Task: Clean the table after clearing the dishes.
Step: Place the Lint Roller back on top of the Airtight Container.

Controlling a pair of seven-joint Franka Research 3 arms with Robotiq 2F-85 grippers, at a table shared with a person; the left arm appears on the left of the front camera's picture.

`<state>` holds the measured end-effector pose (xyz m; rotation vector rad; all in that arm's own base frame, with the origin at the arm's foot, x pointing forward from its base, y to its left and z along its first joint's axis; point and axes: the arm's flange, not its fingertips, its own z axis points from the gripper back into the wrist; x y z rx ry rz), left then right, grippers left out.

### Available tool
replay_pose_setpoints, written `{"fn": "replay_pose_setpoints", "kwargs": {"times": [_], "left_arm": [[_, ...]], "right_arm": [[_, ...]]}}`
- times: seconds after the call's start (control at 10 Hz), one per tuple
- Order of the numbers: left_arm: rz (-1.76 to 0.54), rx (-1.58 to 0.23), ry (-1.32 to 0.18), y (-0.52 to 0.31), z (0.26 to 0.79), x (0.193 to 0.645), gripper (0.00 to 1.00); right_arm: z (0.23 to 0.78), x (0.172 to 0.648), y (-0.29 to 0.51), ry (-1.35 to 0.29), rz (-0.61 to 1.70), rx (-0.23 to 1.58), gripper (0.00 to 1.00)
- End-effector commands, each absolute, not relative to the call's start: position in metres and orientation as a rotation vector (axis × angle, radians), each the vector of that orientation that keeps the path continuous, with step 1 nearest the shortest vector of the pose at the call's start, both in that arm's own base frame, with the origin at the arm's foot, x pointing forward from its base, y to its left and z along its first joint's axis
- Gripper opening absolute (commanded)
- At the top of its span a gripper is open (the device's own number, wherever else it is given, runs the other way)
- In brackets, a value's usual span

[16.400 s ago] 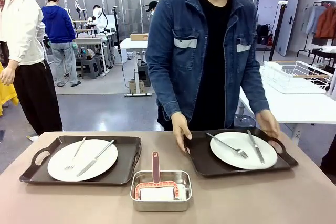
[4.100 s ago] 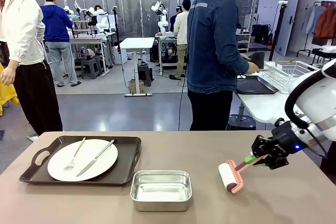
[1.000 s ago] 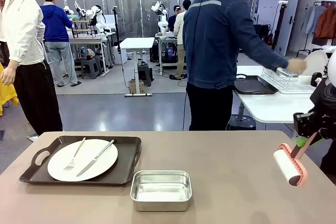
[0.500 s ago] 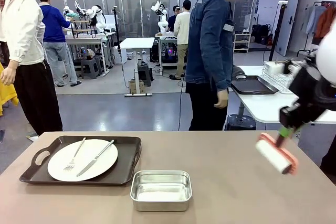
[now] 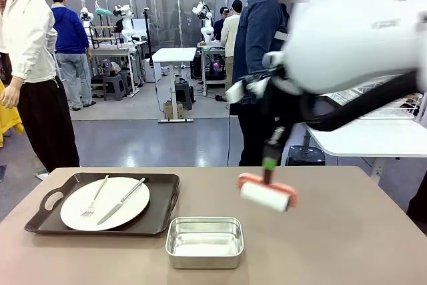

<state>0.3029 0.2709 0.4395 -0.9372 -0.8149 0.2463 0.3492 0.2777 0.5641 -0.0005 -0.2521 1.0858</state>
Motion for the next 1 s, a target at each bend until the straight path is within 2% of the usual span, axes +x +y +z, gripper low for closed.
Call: {"fn": "replay_pose_setpoints", "kwargs": {"times": [0.0,0.4,0.7,0.9], "left_arm": [[0.229,-0.942,-0.826,0.273,0.44,0.301,1.0],[0.229,-0.942,-0.826,0.273,0.44,0.301,1.0],[0.229,-0.942,-0.826,0.273,0.44,0.301,1.0],[0.229,-0.942,-0.826,0.273,0.44,0.301,1.0]], "right_arm": [[0.553,0.372,0.333,-0.168,1.269,-0.047,0.24],[0.493,0.38,0.412,-0.122,1.493,-0.031,0.24],[0.472,0.399,0.421,-0.152,1.504,0.086,0.24],[0.466,0.419,0.418,-0.14,1.512,0.067,0.24]]}}
